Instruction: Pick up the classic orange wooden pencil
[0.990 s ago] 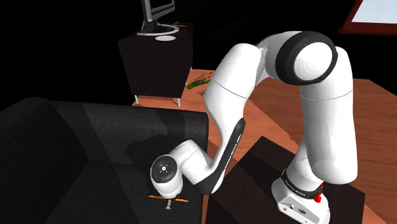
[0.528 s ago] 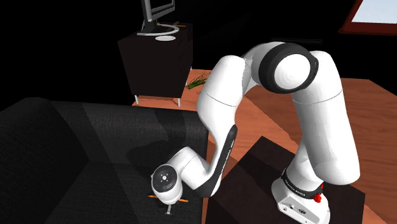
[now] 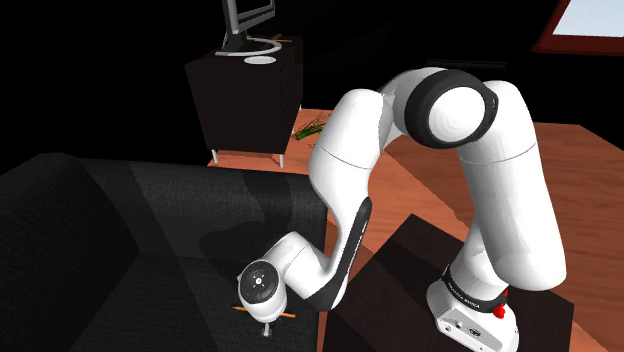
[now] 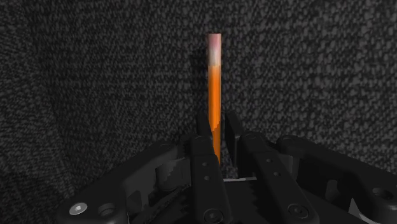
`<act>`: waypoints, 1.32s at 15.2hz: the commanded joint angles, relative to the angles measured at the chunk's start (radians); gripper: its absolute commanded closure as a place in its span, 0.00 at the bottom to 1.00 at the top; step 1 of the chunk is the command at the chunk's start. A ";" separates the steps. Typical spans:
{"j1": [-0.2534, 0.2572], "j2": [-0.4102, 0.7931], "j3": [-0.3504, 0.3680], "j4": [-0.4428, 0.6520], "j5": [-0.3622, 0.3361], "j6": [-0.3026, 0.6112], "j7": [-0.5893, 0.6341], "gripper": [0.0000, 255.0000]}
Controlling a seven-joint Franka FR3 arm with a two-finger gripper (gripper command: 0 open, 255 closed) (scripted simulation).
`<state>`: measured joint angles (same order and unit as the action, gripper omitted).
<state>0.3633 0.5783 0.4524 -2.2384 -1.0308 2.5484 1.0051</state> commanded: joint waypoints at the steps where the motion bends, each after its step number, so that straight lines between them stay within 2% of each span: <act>1: 0.000 0.001 -0.001 0.000 0.000 0.000 0.000 1.00; 3: -0.002 0.000 0.000 -0.001 0.001 0.000 -0.002 1.00; 18: -0.104 -0.206 0.136 -0.074 0.221 -0.073 -0.181 1.00; 20: -0.105 -0.208 0.138 -0.075 0.224 -0.074 -0.183 1.00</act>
